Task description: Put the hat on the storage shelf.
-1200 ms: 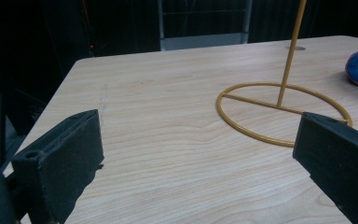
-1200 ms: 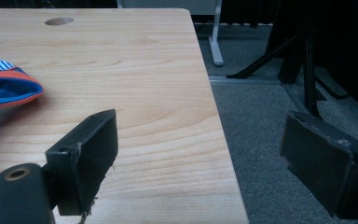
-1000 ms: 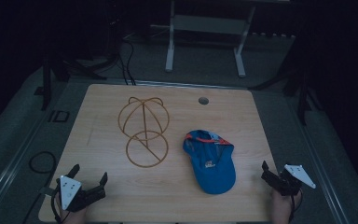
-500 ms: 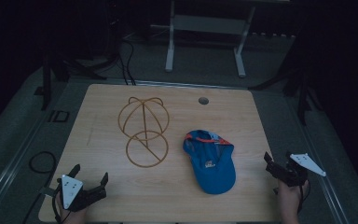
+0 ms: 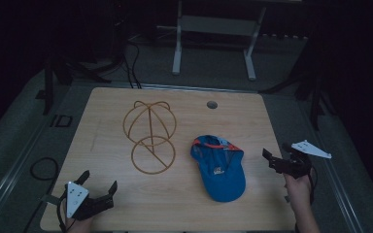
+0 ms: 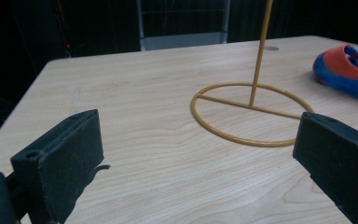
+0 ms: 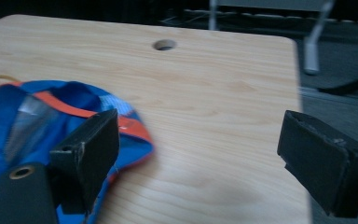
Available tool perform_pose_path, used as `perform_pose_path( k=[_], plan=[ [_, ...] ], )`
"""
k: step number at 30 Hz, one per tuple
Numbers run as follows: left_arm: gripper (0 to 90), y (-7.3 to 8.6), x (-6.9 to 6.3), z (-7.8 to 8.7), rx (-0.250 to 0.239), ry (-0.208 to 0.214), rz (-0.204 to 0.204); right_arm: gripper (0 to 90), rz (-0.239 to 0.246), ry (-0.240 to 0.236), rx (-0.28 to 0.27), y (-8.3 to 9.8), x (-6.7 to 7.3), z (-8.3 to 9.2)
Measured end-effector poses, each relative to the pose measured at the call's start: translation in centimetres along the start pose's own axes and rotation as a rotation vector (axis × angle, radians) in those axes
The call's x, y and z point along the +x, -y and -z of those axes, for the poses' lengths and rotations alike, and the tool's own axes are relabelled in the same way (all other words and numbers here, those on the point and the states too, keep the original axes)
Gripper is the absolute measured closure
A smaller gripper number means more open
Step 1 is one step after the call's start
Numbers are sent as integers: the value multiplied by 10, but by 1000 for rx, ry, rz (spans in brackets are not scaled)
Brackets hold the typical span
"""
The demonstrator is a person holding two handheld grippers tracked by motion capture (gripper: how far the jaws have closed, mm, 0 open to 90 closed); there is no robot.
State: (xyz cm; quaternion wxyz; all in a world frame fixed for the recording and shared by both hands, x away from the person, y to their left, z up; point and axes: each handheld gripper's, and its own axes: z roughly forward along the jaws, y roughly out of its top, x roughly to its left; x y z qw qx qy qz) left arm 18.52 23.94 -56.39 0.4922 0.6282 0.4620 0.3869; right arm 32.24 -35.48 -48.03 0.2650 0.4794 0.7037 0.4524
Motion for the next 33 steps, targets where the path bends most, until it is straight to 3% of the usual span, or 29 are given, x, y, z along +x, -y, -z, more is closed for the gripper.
perform_pose_path(
  k=[3,5,9,13,17,19,22,24,33],
  plan=[
    [20,0,-2,0,7,5,6,124,20,-52,12,-6,7,-9],
    [20,-1,-2,-1,28,11,38,123,27,-92,13,-10,12,-15],
    [20,-3,-1,0,47,22,62,118,51,-116,40,-16,23,-30],
    [20,-6,-3,2,49,20,45,137,62,-157,56,-19,32,-44],
    [39,-10,-8,5,33,36,34,255,92,-186,90,-21,38,-61],
    [39,-11,-9,6,27,44,35,370,108,-206,110,-21,42,-69],
    [39,-12,-10,7,28,48,30,413,146,-199,132,-21,47,-78],
    [39,-11,-10,6,34,55,34,498,170,-208,156,-21,53,-90],
    [40,-10,-9,5,37,56,39,528,168,-225,220,-24,64,-130]
  ],
)
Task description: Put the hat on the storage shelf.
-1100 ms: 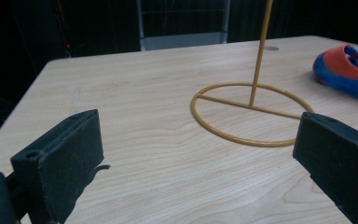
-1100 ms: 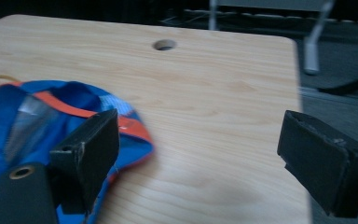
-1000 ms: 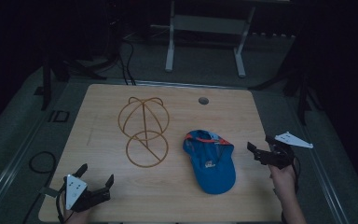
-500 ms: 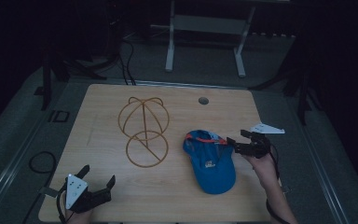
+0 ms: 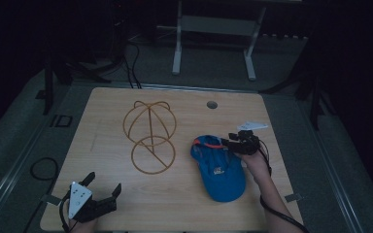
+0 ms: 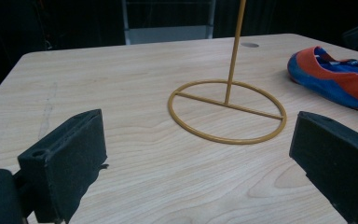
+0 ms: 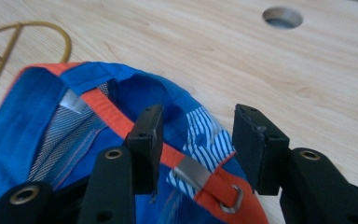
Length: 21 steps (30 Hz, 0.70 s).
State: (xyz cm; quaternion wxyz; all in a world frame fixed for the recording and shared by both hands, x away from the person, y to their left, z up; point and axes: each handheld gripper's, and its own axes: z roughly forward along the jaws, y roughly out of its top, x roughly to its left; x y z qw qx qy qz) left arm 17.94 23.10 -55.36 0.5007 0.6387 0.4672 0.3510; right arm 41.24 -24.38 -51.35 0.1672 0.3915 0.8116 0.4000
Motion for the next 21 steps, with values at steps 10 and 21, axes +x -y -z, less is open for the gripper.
perform_pose_path(
  k=[10,21],
  plan=[
    [40,0,-1,0,-3,8,-1,452,-25,-12,100,-1,-3,-37],
    [40,0,1,1,-8,-4,3,533,77,31,187,8,9,-52]
  ],
)
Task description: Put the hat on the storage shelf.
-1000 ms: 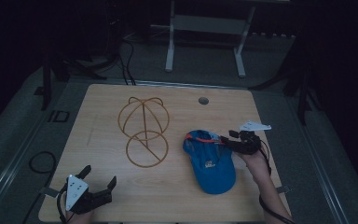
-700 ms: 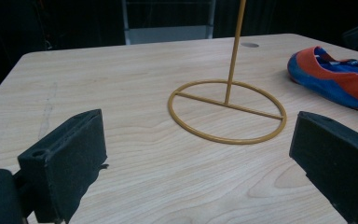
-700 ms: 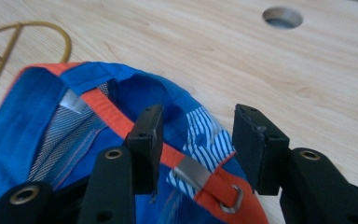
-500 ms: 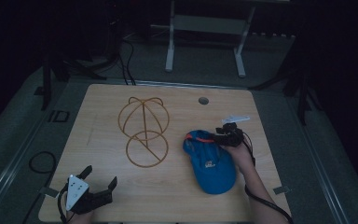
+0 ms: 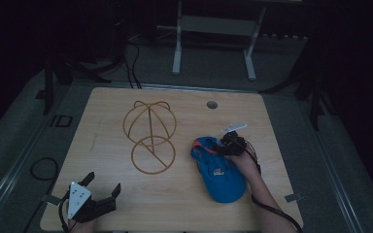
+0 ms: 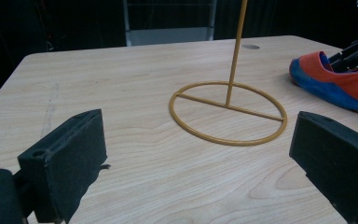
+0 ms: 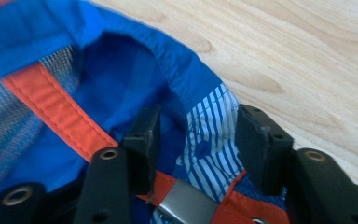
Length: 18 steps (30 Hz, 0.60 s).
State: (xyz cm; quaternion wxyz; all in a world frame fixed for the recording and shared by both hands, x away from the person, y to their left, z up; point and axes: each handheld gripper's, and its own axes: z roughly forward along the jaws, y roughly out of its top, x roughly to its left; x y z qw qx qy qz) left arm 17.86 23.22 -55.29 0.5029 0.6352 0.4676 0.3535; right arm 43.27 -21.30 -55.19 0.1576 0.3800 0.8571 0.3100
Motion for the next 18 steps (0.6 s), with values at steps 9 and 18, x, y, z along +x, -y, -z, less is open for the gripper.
perform_pose_path(
  k=[9,18],
  plan=[
    [41,0,-1,0,4,-4,-5,882,52,15,-4,3,7,3],
    [42,1,0,-1,7,-1,10,899,4,42,-30,4,8,5]
  ],
)
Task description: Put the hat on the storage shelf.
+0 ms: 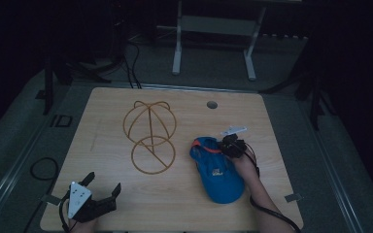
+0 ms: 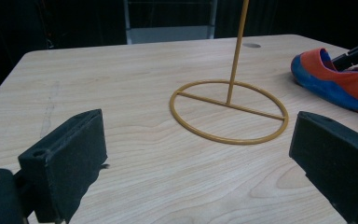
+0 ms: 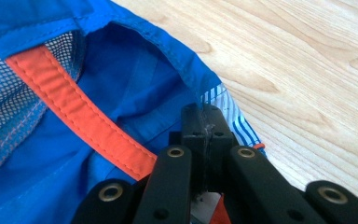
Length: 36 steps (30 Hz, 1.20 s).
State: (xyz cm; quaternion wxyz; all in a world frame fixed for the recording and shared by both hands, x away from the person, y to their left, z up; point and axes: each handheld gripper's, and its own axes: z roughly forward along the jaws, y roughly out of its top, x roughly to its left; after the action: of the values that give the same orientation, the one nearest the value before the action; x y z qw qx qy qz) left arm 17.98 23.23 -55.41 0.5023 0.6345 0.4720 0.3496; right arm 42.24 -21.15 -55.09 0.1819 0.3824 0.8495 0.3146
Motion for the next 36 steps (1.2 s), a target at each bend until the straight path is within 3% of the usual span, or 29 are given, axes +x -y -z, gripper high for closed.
perform_pose_path(
  k=[5,19,36],
  plan=[
    [42,0,1,1,-1,-11,0,899,-37,6,-53,-4,-5,13],
    [43,0,0,1,-2,-15,0,900,-21,9,-228,-32,0,81],
    [42,-5,-1,3,-7,-2,19,899,22,23,-431,-68,15,167]
  ],
)
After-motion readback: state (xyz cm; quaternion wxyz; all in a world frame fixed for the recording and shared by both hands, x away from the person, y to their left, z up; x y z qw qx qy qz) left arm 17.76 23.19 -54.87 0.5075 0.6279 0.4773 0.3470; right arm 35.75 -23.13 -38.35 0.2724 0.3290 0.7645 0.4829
